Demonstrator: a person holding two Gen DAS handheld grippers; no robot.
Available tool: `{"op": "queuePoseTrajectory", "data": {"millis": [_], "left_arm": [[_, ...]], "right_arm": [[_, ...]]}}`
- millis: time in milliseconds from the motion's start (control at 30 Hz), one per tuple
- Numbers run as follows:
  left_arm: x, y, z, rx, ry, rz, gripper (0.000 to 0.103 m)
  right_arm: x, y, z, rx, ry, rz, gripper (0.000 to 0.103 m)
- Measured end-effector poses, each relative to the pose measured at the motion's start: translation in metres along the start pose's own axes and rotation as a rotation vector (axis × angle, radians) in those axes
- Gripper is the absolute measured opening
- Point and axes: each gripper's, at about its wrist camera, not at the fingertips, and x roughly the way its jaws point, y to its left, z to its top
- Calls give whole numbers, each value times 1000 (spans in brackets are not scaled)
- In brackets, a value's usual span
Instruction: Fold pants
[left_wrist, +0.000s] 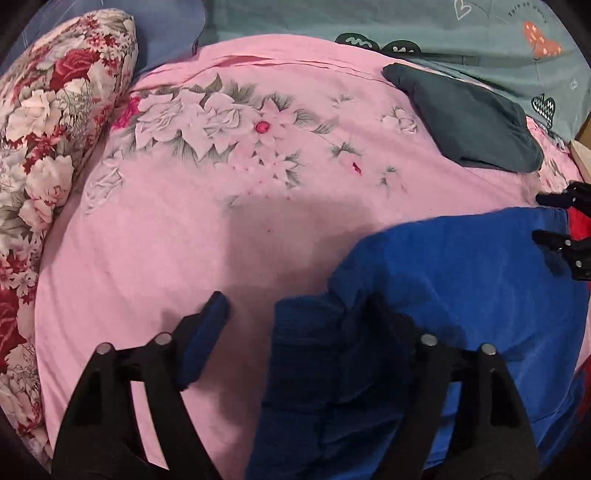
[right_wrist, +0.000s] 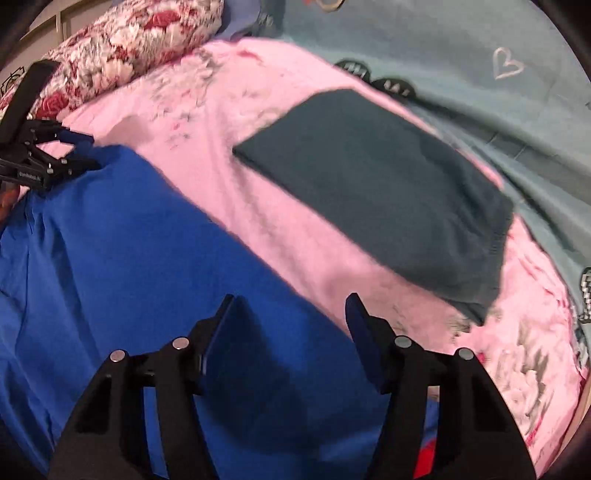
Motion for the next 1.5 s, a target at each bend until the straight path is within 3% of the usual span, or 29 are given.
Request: {"op": "queuePoseTrajectory", "data": {"millis": [33, 67, 100, 133, 267, 433, 500, 633, 700, 833, 933, 1067, 1167, 1267, 1400, 1500], "left_arm": [[-1, 0, -1, -1, -3, -5, 56], [-4, -1, 0, 0, -7, -22, 48], [-7, -1, 2, -5, -4, -50, 38], [-11, 0, 3, -17, -5, -56, 37], [-34, 4, 7, -41, -50, -71, 36], [-90, 6, -3, -59, -152, -111, 36], [-121, 5, -19, -52, -192, -123, 36], [-174, 6, -77, -12, -247, -136, 38], [-181, 6, -116, 21, -227, -125, 42], [-150, 11, -183, 25, -85, -102, 52], [-134, 18, -210, -39, -28, -129, 55], [-153, 17, -210, -75, -95, -202, 68], [-171, 18, -198, -138, -139, -318, 76], [-166, 16, -188, -221, -103, -405, 77], [-143, 18, -180, -395, 6, -543, 77], [-142, 15, -180, -440, 26, -613, 77]], "right_arm": [[0, -4, 2, 29, 12, 37, 39], [-4, -4, 2, 37, 13, 61, 27], [-10, -3, 3, 41, 1, 61, 9], [-19, 1, 3, 42, -15, 56, 4], [-60, 15, -1, 58, -75, 64, 4], [-139, 43, -23, 82, -201, 93, 4], [-169, 69, -39, 54, -241, 103, 4], [-208, 137, -96, -2, -268, 214, 4], [-198, 170, -132, -6, -223, 269, 4], [-139, 212, -186, 28, -78, 330, 4], [-126, 211, -200, 91, -99, 339, 4], [-142, 204, -197, 127, -171, 337, 4], [-145, 205, -199, 119, -180, 317, 4], [-144, 205, -203, 134, -185, 312, 4], [-139, 209, -207, 150, -186, 312, 4], [-139, 210, -210, 142, -185, 303, 4]]}}
